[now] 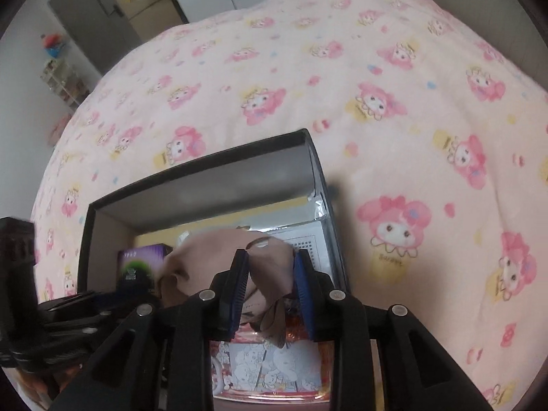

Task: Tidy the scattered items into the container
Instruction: 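Lower the cloth pouch into the box and open the right gripper, then move the right gripper back to the brown-and-white hand cream tube, then grasp the hand cream tube by its cap end with the right gripper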

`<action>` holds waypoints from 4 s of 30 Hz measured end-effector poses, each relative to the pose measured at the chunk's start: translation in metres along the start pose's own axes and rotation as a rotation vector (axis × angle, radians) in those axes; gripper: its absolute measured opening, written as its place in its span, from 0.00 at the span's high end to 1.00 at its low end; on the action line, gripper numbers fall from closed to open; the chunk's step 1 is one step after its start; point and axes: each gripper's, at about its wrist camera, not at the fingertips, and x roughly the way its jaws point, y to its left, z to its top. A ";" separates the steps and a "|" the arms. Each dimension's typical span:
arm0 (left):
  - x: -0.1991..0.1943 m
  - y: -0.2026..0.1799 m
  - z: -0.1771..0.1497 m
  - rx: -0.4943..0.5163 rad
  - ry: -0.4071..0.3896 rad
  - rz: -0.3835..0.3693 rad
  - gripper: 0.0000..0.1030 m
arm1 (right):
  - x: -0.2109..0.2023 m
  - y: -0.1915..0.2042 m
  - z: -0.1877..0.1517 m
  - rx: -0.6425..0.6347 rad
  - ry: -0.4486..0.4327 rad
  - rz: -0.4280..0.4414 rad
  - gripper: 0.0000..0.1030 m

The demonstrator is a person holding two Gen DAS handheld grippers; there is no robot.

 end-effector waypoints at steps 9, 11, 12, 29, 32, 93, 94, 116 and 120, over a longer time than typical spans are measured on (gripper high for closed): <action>0.026 -0.004 0.027 -0.078 0.001 0.049 0.71 | 0.059 0.004 0.001 -0.030 0.273 -0.014 0.82; 0.019 -0.002 0.032 -0.106 -0.024 0.054 0.71 | 0.064 0.011 0.011 -0.042 0.244 -0.057 0.82; 0.013 -0.002 0.032 -0.115 -0.042 0.039 0.71 | 0.066 0.012 0.016 -0.040 0.221 -0.070 0.82; -0.046 -0.030 -0.005 0.004 -0.104 -0.014 0.58 | -0.024 0.008 -0.019 0.080 -0.065 -0.147 0.66; -0.068 -0.046 -0.017 0.063 -0.142 -0.016 0.57 | -0.043 0.020 -0.028 0.071 -0.105 -0.169 0.59; -0.108 0.286 -0.187 -0.416 -0.253 -0.077 0.57 | 0.119 0.331 -0.168 -0.349 0.254 0.240 0.58; -0.107 0.286 -0.186 -0.414 -0.246 -0.079 0.57 | 0.126 0.334 -0.169 -0.350 0.266 0.244 0.58; -0.130 0.268 -0.175 -0.360 -0.237 -0.057 0.57 | 0.083 0.290 -0.189 -0.298 0.213 0.337 0.77; -0.116 0.280 -0.164 -0.361 -0.234 -0.004 0.56 | 0.087 0.269 -0.193 -0.260 0.218 0.289 0.96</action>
